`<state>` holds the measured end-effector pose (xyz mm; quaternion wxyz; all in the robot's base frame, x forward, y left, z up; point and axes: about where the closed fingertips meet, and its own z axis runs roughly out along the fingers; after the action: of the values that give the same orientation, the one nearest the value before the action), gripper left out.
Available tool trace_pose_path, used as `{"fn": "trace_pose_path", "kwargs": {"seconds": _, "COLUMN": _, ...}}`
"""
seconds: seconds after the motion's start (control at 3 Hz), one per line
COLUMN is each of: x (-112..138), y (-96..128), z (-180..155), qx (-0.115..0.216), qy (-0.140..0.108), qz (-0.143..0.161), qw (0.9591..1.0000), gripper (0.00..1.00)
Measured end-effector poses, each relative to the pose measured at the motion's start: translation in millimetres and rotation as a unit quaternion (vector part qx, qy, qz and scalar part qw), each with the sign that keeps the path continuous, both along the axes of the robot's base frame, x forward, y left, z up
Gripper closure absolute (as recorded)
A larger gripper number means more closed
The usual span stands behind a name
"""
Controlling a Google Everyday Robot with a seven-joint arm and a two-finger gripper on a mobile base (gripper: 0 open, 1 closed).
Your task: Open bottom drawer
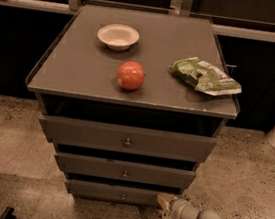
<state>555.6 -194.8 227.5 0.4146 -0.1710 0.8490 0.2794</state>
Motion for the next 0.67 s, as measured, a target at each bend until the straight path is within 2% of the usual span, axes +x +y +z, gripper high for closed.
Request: {"fn": "trace_pose_path", "kwargs": {"seconds": 0.67, "x": 27, "y": 3, "z": -14, "qx": 0.007, "qy": 0.006, "qz": -0.019, "qw": 0.9998, "gripper": 1.0}}
